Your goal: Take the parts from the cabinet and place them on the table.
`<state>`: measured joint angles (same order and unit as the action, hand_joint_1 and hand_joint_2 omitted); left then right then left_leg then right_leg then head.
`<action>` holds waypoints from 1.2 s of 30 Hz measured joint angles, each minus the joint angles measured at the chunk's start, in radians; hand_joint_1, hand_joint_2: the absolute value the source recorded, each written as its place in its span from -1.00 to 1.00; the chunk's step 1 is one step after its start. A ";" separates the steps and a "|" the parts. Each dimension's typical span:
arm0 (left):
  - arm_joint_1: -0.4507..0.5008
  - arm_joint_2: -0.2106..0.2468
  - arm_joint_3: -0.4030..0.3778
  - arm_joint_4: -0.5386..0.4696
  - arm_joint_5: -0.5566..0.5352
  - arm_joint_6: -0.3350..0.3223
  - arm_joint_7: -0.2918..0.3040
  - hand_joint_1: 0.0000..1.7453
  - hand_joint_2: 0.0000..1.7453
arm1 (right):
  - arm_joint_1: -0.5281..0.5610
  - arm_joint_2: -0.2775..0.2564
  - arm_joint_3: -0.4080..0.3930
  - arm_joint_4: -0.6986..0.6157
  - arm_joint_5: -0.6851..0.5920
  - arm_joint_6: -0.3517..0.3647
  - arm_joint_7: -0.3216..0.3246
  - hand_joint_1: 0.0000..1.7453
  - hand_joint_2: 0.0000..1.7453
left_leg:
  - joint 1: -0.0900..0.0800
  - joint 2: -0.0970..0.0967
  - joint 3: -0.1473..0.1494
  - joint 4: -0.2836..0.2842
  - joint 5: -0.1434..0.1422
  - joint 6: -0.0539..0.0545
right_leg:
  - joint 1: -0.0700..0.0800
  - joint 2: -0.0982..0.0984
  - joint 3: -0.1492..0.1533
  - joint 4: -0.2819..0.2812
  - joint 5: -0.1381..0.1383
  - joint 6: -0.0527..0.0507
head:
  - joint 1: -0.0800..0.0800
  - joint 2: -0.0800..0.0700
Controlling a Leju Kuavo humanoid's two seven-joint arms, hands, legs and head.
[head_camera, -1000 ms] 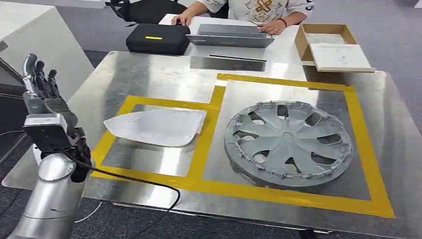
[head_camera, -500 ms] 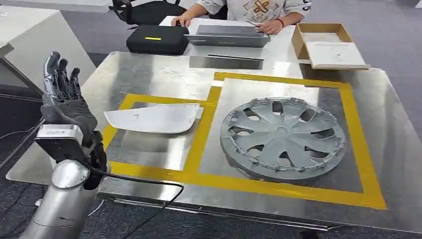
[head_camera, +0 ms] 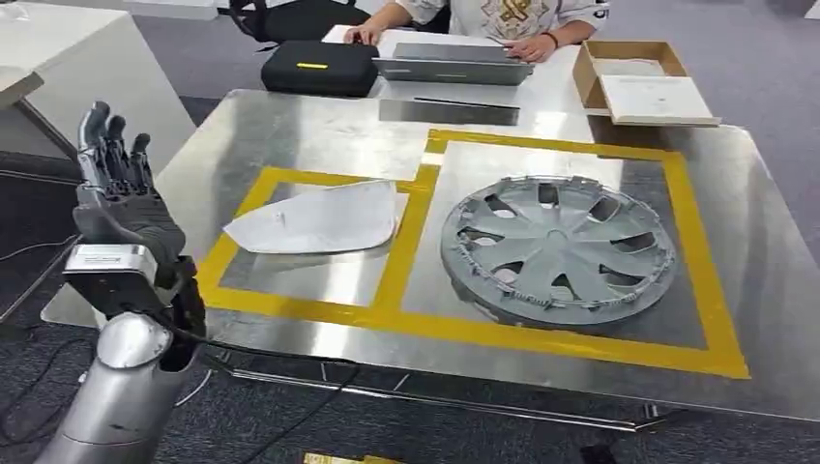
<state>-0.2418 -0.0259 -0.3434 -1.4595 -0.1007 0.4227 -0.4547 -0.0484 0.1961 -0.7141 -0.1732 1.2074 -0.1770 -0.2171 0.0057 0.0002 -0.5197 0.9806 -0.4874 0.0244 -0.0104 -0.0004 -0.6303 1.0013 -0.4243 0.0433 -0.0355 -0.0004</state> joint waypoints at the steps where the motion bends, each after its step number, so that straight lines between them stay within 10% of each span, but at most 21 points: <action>1: 0.001 -0.001 -0.010 -0.003 -0.006 0.002 -0.002 -1.00 -1.00 | 0.001 0.000 0.000 0.000 -0.002 0.000 0.000 -1.00 -1.00 | 0.000 0.000 -0.010 0.000 0.007 0.006 | 0.000 0.000 -0.016 0.029 -0.043 0.004 | 0.006 0.000; 4: 0.007 -0.003 -0.035 -0.009 -0.014 0.009 -0.004 -1.00 -1.00 | -0.001 0.000 0.000 0.000 -0.010 -0.009 0.003 -1.00 -1.00 | -0.002 0.001 -0.044 0.001 0.033 0.013 | -0.001 -0.001 -0.084 0.265 -0.194 0.013 | 0.009 0.000; 6: 0.015 -0.003 -0.046 -0.009 -0.014 0.011 -0.004 -1.00 -1.00 | 0.001 0.004 0.000 0.000 -0.010 -0.011 0.004 -1.00 -1.00 | -0.003 0.001 -0.064 0.002 0.048 0.012 | -0.001 -0.001 -0.070 0.298 -0.186 0.014 | 0.008 0.000; 9: 0.019 -0.003 -0.069 -0.010 -0.019 0.016 -0.004 -1.00 -1.00 | -0.002 0.005 0.000 0.000 -0.012 -0.018 0.007 -1.00 -1.00 | -0.005 -0.001 -0.087 0.004 0.068 0.005 | 0.000 -0.001 0.094 0.072 -0.098 0.002 | 0.009 0.000; 11: 0.029 -0.008 -0.089 -0.011 -0.043 0.016 -0.008 -1.00 -1.00 | -0.006 0.008 0.000 0.000 -0.016 -0.028 0.007 -1.00 -1.00 | -0.011 0.000 -0.094 0.007 0.078 -0.006 | 0.004 0.000 0.179 -0.045 -0.116 -0.005 | 0.007 0.000; 16: 0.089 -0.024 -0.173 -0.011 -0.079 0.069 -0.031 -1.00 -1.00 | -0.001 0.013 -0.002 0.000 -0.021 -0.031 0.007 -1.00 -1.00 | -0.007 -0.001 -0.108 0.020 0.067 -0.032 | 0.000 -0.005 0.147 -0.053 -0.093 -0.038 | 0.007 0.000; 21: 0.090 -0.024 -0.174 -0.011 -0.079 0.069 -0.031 -1.00 -1.00 | -0.001 0.013 -0.002 0.000 -0.021 -0.031 0.007 -1.00 -1.00 | -0.007 -0.001 -0.109 0.026 0.058 -0.033 | 0.000 -0.005 0.146 -0.053 -0.091 -0.039 | 0.006 0.000; 22: 0.102 -0.023 -0.195 -0.011 -0.077 0.078 -0.032 -1.00 -1.00 | 0.000 0.016 -0.003 0.000 -0.022 -0.031 0.007 -1.00 -1.00 | -0.002 -0.001 -0.167 0.237 -0.116 -0.049 | 0.001 -0.005 0.119 -0.050 -0.062 -0.049 | 0.000 0.000; 23: 0.112 -0.022 -0.210 -0.011 -0.059 0.082 -0.030 -1.00 -1.00 | 0.000 0.017 -0.003 0.000 -0.022 -0.031 0.007 -1.00 -1.00 | -0.001 -0.001 -0.087 0.204 -0.053 -0.046 | 0.002 -0.006 0.068 -0.031 -0.037 -0.045 | 0.000 0.000; 25: 0.114 -0.024 -0.214 -0.011 -0.056 0.084 -0.030 -1.00 -1.00 | 0.000 0.018 -0.003 0.000 -0.019 -0.031 0.007 -1.00 -1.00 | -0.004 -0.002 0.024 0.033 -0.025 -0.029 | 0.003 -0.004 0.053 -0.018 -0.032 -0.039 | 0.000 0.000; 30: 0.135 -0.024 -0.228 -0.016 -0.048 0.099 -0.040 -1.00 -1.00 | -0.002 0.020 0.001 0.000 0.003 -0.029 0.019 -1.00 -1.00 | -0.004 0.000 0.021 -0.012 -0.011 0.002 | 0.006 -0.004 0.033 -0.015 -0.004 -0.005 | 0.001 0.000; 34: 0.168 -0.017 -0.227 -0.041 -0.050 0.123 -0.048 -1.00 -1.00 | -0.010 0.020 0.017 0.000 0.027 -0.023 0.040 -1.00 -1.00 | -0.003 0.004 -0.024 -0.011 0.024 0.018 | -0.001 -0.002 -0.046 0.209 -0.199 0.010 | 0.006 0.000; 36: 0.188 -0.011 -0.227 -0.051 -0.053 0.129 -0.050 -1.00 -1.00 | -0.016 0.020 0.024 0.000 0.033 -0.023 0.048 -1.00 -1.00 | -0.005 0.004 -0.051 -0.010 0.045 0.016 | -0.001 -0.002 -0.055 0.297 -0.212 0.013 | 0.007 0.000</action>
<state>-0.0537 -0.0366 -0.5699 -1.5107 -0.1541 0.5516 -0.5051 -0.0646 0.2163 -0.6905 -0.1732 1.2406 -0.2003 -0.1694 0.0009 0.0042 -0.5710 0.9705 -0.4424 0.0408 -0.0112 -0.0026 -0.6852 1.2983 -0.6362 0.0566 -0.0286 0.0000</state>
